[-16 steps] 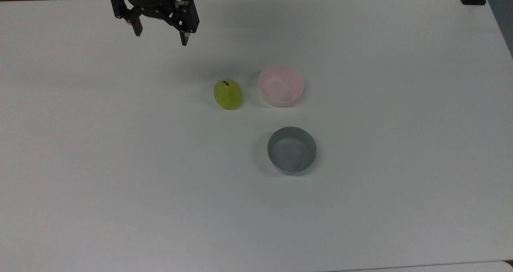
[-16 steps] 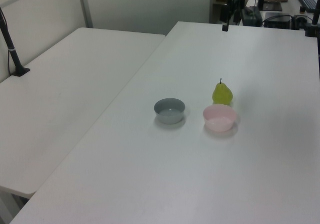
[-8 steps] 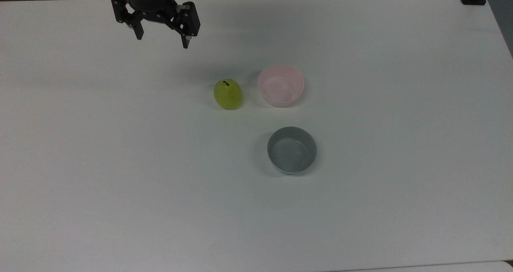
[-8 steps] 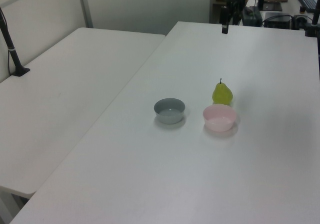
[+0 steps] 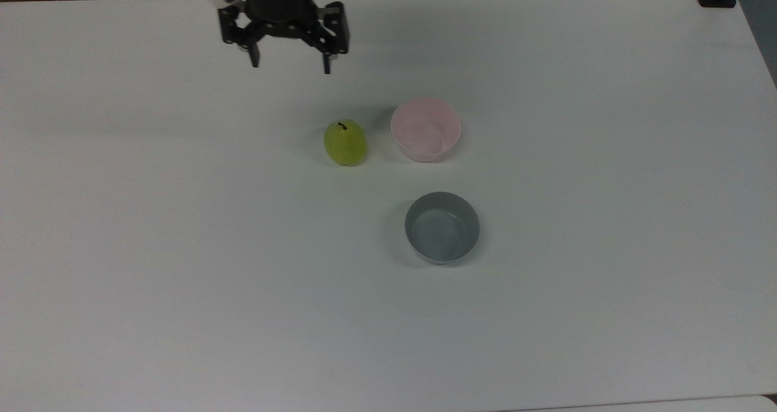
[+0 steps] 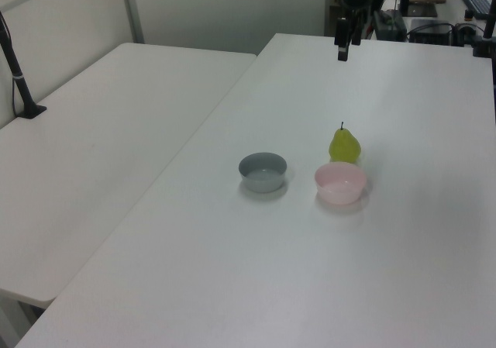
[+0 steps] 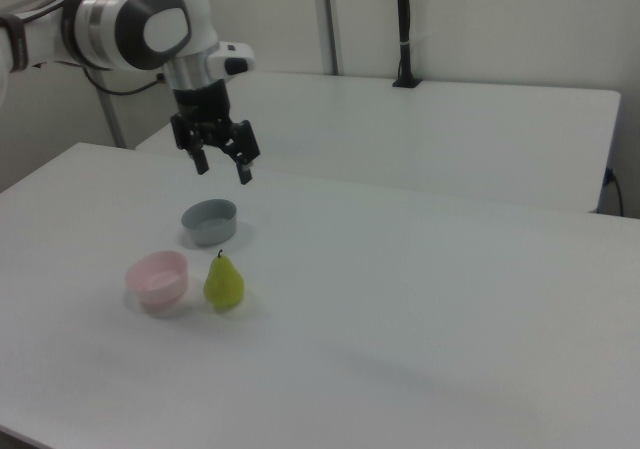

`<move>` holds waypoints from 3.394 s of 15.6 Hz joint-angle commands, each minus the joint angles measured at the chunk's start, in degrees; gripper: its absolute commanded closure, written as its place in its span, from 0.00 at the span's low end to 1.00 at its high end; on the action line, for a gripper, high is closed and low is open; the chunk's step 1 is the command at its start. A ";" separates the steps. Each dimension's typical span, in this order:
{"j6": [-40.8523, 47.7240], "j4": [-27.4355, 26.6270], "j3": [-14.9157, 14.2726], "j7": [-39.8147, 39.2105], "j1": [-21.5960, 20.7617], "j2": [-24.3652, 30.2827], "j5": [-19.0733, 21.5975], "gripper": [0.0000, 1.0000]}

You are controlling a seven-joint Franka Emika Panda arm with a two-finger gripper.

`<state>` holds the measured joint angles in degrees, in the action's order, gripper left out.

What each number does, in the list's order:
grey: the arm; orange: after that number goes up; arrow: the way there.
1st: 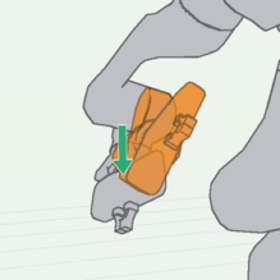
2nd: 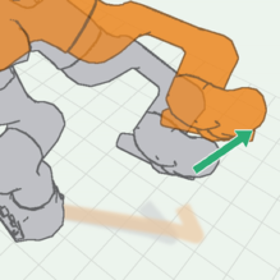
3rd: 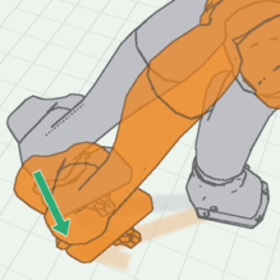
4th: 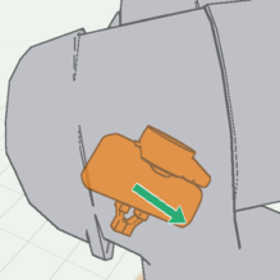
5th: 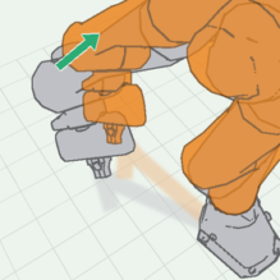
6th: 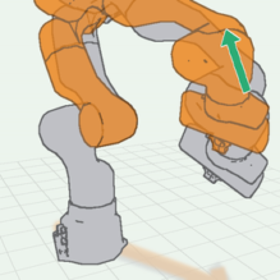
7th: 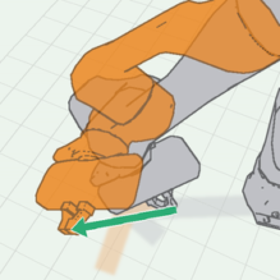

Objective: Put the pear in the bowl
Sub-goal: 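Move the open gripper over the yellow-green pear and lower it, then close the gripper around the pear, then lift the held pear up off the table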

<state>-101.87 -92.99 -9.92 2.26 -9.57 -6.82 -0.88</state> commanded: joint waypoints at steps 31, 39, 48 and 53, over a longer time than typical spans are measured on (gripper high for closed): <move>-15.03 -14.41 -2.73 -19.30 -9.42 -11.63 -3.96 0.35; -13.98 -14.23 -3.96 -21.77 -9.24 -9.44 -3.87 0.59; -1.68 -6.94 -8.53 -21.51 -9.33 1.90 -0.70 0.60; -0.35 -5.44 -4.07 -15.20 -10.38 1.64 -0.44 0.60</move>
<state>-103.52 -99.17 -17.18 -17.75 -18.65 -4.63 -2.01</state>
